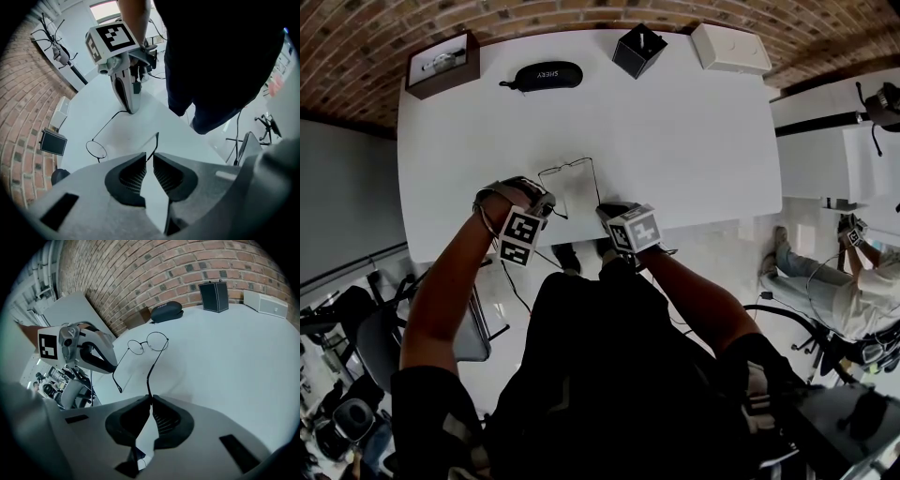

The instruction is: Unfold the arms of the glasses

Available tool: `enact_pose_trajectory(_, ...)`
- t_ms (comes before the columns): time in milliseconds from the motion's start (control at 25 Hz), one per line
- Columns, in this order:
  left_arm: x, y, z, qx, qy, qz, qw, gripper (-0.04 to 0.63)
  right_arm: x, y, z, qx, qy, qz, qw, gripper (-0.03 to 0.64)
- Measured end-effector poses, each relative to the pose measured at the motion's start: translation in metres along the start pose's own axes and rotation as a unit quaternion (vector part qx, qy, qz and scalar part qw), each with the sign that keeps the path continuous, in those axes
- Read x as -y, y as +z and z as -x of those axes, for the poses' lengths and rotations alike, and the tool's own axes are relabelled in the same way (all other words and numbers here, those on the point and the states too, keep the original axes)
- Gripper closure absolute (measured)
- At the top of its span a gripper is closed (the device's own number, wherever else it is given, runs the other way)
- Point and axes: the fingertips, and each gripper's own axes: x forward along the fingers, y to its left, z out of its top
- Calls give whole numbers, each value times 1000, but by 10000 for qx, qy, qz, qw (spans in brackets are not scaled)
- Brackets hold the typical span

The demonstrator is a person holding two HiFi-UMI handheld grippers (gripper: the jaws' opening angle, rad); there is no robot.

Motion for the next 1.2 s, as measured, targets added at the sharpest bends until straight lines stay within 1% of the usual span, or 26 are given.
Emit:
enact_pose_trajectory(160,4,-1,-2,-52,-154,-5,9999,543,-1,0,0,12,45,88,10000,600)
enact_pose_trajectory(320,9,-2,-4,-171,-347,-11,9993,521,-2,-1,1,-21,45,220,9997,598)
enact_pose_trajectory(400,9,-2,-4,-189,-376,25,9991,514,-4,-2,1,-27,79,237,9997,598)
enact_pose_trajectory(480,8,-2,-1,-184,-318,-11,9993,511,-6,-3,2,-55,128,270,9995,595)
enact_pose_trajectory(560,4,-1,3,-154,-210,-57,9996,511,-7,-2,4,-58,129,346,9993,519)
enact_pose_trajectory(600,2,0,4,-150,-191,-53,9997,511,-7,1,6,-20,115,384,9992,503)
enact_pose_trajectory(760,6,-1,2,-266,-302,-71,9992,511,-14,23,21,358,101,460,9982,503)
enact_pose_trajectory(840,7,-1,1,-293,-315,-50,9991,511,-18,28,23,445,82,477,9978,503)
enact_pose_trajectory(920,6,0,1,-291,-321,-24,9991,511,-18,32,17,421,6,554,9976,503)
enact_pose_trajectory(1080,6,0,0,-373,-389,-170,9984,511,-3,31,3,225,-402,589,9972,503)
enact_pose_trajectory(1200,8,-4,0,-482,-492,-241,9973,511,1,34,1,234,-421,547,9973,504)
